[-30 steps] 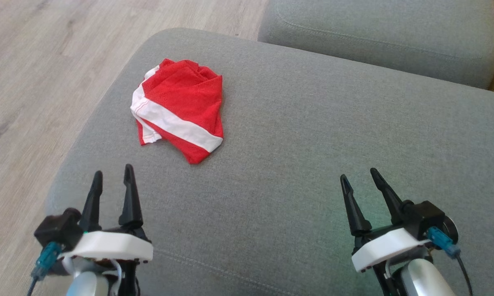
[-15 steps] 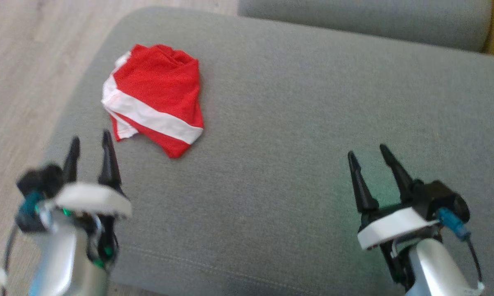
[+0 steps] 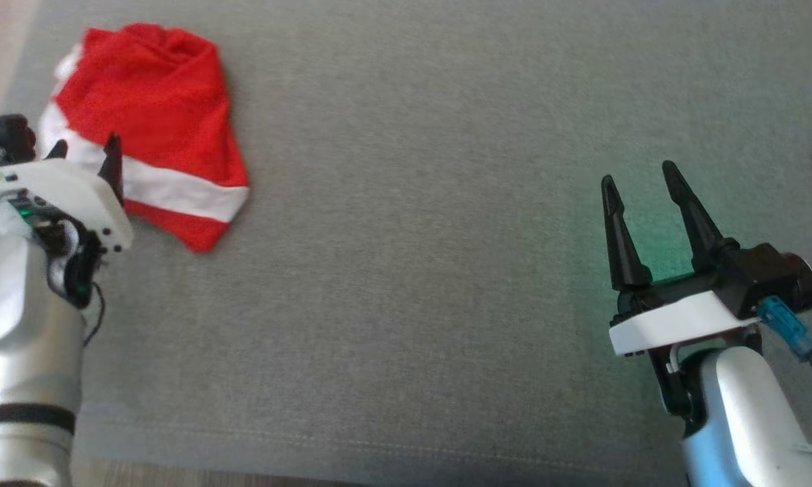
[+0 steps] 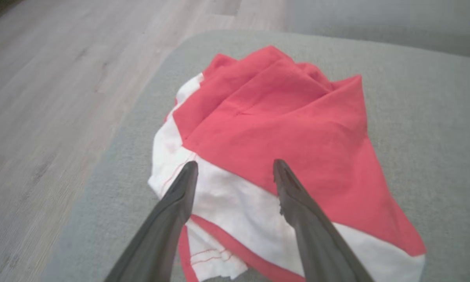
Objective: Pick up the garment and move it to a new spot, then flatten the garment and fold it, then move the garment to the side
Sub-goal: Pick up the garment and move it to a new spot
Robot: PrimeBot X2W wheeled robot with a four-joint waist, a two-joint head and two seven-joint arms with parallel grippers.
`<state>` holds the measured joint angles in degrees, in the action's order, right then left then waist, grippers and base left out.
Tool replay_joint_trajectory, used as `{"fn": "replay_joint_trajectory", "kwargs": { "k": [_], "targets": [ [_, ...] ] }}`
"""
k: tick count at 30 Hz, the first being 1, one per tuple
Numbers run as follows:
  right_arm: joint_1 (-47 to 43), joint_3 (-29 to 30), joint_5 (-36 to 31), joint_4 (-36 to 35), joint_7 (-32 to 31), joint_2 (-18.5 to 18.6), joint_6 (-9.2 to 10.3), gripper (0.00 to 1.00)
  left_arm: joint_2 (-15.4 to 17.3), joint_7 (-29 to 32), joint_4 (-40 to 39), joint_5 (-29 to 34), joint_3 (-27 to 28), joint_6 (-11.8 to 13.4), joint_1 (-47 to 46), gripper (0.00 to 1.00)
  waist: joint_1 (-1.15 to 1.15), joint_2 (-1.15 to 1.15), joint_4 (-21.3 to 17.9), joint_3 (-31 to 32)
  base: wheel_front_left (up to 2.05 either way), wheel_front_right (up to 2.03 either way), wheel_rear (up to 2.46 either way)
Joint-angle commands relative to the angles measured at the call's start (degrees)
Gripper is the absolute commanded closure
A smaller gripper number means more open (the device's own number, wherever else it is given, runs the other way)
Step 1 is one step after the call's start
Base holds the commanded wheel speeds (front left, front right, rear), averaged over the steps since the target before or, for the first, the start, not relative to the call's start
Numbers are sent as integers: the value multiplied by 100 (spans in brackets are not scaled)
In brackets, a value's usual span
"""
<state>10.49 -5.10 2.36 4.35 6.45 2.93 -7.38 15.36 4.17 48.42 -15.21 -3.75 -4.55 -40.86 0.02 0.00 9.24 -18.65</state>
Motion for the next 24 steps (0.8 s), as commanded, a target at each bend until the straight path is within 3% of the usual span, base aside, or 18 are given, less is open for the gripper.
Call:
{"fn": "replay_joint_trajectory", "kwargs": {
  "k": [1,14,15,16,24],
  "targets": [
    [157,-144,-38,-230,-14,43,-11,0,364,44,-39,60,87,-13,-285,0,-2,0,-216,-203,0,0,0],
    [273,-193,-70,-365,35,30,-11,0,737,594,1467,165,-197,-137,-1150,0,-2,0,-613,-581,0,0,0],
    [274,-191,-69,-357,45,28,-11,0,729,609,1543,157,-213,-147,-1173,62,-2,0,-625,-580,0,0,0],
    [273,-186,-69,-345,57,26,-11,0,726,591,1594,162,-245,-162,-1190,100,-2,0,-634,-569,0,0,0],
    [226,-188,-6,-102,167,11,-11,0,703,-521,1583,110,-262,-161,-1245,100,-2,0,-621,-144,0,0,0]
  ]
}}
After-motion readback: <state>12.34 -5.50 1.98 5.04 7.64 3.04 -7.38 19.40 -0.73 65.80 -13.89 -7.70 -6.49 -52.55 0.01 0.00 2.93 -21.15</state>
